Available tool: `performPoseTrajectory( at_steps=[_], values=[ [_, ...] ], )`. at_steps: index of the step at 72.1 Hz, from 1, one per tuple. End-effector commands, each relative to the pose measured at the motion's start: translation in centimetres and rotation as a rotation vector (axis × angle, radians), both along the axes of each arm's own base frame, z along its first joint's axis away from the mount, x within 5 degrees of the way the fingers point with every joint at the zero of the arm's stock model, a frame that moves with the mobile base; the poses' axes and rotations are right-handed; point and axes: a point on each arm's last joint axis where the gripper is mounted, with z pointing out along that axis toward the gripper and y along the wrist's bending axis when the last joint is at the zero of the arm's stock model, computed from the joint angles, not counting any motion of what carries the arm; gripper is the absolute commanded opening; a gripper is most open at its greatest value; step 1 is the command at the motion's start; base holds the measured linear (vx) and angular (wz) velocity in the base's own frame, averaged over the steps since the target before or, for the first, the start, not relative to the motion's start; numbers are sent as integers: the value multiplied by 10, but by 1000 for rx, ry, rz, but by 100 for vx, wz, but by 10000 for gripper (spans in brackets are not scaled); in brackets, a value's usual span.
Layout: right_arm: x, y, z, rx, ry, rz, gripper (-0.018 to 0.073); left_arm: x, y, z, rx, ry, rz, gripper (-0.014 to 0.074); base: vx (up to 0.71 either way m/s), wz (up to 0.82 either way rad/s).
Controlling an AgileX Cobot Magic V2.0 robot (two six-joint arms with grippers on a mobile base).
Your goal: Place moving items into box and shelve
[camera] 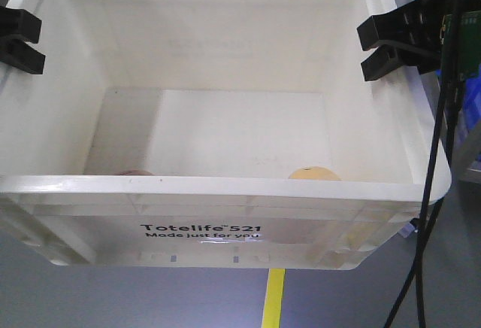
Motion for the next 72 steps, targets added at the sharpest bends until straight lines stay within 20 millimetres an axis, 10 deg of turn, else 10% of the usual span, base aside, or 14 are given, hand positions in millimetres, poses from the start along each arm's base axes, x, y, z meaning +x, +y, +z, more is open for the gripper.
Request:
performPoseTrajectory(
  at_steps=[1,72],
  values=[
    [-13,-2,25,44,-105,32,-12,-4,-1,30,-49,-193,12,-17,54,-13],
    [-13,-2,25,43,-105,32,-12,-4,-1,30,-50,-194,13,-17,54,-3]
  ],
)
